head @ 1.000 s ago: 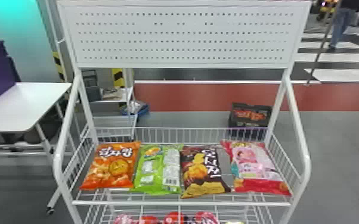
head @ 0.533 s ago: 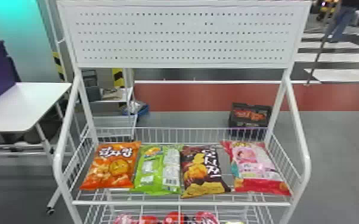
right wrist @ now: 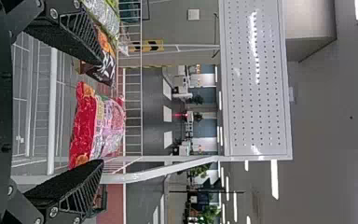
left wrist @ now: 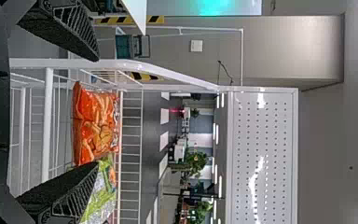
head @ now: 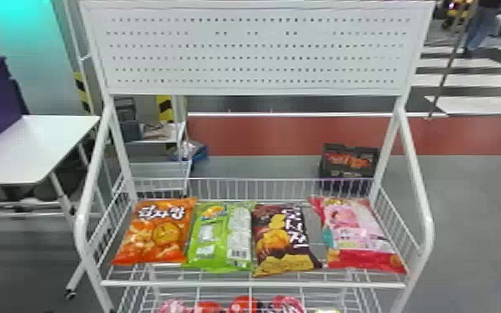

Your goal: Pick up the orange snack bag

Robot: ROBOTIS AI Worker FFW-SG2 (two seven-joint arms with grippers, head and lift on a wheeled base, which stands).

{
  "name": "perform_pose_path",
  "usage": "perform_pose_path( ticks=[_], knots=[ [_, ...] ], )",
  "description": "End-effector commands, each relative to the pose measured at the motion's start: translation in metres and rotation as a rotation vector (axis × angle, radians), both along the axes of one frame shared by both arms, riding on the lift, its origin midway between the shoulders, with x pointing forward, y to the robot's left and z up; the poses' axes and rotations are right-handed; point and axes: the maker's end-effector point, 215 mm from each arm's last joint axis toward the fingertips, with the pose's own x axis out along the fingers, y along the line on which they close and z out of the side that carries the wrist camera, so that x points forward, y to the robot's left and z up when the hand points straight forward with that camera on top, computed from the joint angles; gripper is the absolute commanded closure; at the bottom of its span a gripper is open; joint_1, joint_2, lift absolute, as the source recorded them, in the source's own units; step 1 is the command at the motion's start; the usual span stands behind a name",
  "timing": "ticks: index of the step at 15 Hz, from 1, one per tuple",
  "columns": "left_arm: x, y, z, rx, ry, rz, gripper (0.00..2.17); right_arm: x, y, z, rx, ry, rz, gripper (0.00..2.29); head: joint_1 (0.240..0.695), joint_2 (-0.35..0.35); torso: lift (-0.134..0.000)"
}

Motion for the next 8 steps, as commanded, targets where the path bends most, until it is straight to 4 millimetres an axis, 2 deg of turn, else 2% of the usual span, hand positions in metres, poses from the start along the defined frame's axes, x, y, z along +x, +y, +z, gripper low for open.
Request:
perform_pose_path(
  ticks=[1, 3, 5, 8],
  knots=[
    [0.026, -0.013, -0.017, 0.007, 0.041, -0.017, 0.09, -0.001, 0.001, 0.0, 0.001, -0.003, 0.0, 0.14, 0.499, 0.0, 0.0],
    [0.05, -0.025, -0.029, 0.017, 0.073, -0.028, 0.09, -0.001, 0.002, 0.0, 0.001, -0.001, 0.0, 0.14, 0.499, 0.0, 0.0],
    [0.074, -0.031, -0.031, 0.028, 0.08, -0.032, 0.09, -0.001, 0.004, 0.0, 0.001, -0.002, 0.003, 0.14, 0.499, 0.0, 0.0],
    [0.11, -0.037, -0.046, 0.048, 0.125, -0.035, 0.09, -0.002, 0.006, -0.001, 0.002, 0.0, 0.006, 0.14, 0.499, 0.0, 0.0]
  ],
)
